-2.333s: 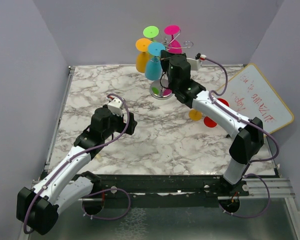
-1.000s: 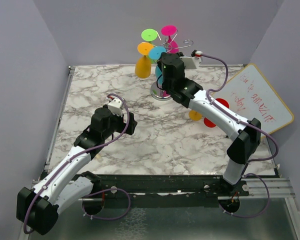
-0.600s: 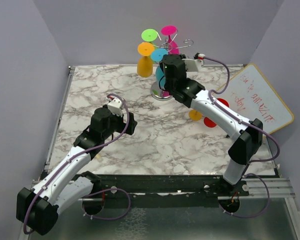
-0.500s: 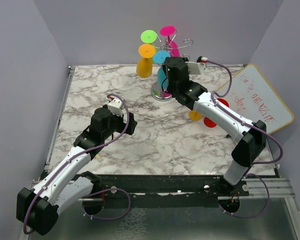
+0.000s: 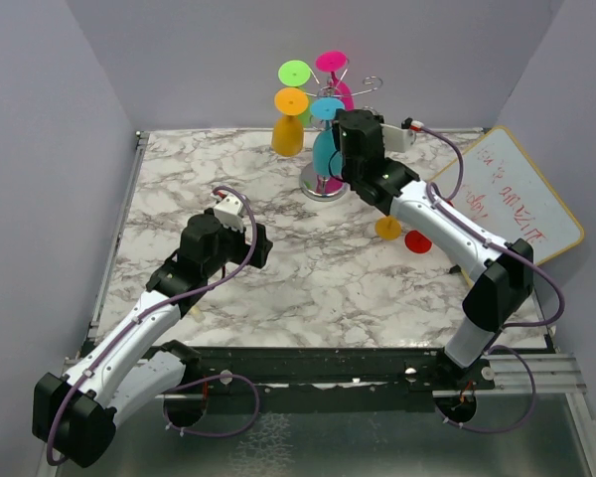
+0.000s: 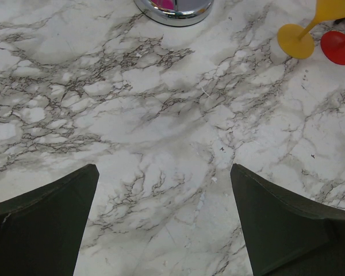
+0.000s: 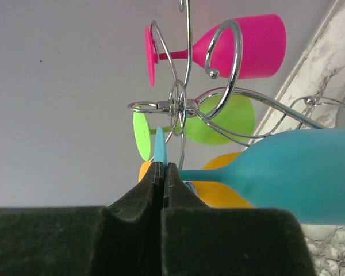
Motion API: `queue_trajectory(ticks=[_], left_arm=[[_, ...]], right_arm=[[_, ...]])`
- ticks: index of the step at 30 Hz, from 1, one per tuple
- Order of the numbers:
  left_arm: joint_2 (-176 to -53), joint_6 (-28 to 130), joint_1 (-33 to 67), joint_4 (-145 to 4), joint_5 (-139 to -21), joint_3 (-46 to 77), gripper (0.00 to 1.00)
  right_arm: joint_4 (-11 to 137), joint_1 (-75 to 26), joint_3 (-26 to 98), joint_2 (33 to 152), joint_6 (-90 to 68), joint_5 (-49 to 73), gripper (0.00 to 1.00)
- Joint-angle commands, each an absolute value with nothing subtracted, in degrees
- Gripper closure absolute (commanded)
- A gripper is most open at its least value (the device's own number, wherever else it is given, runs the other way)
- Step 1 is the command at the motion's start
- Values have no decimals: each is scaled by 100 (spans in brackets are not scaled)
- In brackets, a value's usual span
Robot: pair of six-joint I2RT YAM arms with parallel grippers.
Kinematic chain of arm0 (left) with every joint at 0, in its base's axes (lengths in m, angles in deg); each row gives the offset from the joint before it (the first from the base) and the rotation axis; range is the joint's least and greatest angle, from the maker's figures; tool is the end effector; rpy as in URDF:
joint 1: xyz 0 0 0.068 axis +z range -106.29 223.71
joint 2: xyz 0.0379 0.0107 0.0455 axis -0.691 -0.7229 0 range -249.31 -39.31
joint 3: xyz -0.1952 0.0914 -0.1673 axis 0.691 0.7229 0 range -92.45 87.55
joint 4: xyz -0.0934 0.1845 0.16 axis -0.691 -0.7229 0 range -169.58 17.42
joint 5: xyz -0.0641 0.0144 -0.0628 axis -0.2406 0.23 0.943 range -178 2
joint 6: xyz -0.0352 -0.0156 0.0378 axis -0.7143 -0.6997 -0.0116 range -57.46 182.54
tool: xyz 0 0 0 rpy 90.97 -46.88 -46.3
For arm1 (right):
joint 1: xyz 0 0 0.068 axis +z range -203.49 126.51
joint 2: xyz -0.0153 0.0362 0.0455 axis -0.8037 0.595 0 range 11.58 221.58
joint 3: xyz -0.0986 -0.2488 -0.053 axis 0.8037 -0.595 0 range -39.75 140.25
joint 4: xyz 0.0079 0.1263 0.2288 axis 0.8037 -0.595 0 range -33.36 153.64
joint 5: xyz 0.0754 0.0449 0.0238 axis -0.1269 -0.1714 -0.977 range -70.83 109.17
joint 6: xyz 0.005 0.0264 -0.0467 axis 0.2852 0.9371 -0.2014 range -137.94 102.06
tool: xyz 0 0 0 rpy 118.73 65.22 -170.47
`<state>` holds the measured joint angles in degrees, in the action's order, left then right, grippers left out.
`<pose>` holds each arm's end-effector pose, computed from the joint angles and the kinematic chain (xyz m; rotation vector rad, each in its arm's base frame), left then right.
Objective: Take the wine glass off the wine glass rack
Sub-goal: Pick up the wine glass from the wine rack.
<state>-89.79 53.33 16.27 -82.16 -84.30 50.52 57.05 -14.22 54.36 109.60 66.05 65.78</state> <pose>0.1809 -0.0964 0.2757 0.3594 1.9708 -0.4780 0.3277 0.2345 0.4002 1.1913 1.3198 0.8822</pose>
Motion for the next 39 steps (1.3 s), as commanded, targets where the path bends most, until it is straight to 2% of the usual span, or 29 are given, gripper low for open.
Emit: queue_trajectory(ticks=[1,16,24,31,34,39], left_arm=[[-8935,5296,1657,-8296,-8268,4949,1],[-8978,5297,1656,-8303,-8264,4936,1],[-8985,5296,1662,-8303,-8268,4940,1],[-8994,5294,1655,-8312,-8242,4932,1],[-8994,5301,1655,-8321,-8256,4923,1],[-8947,5312,1655,-8333,-8293,4915,1]], right_arm=[[5644,-1421,5483,10906,6992,6702,99],[6211,-1427,4877,10393,6676,7046,99],[6016,-1429,4735,10182,6754,7250,100],[6450,-1429,4038,9669,6572,6920,99],[6079,-1429,3967,9518,6630,6843,99],[6274,-1429,3335,8982,6238,6403,99]])
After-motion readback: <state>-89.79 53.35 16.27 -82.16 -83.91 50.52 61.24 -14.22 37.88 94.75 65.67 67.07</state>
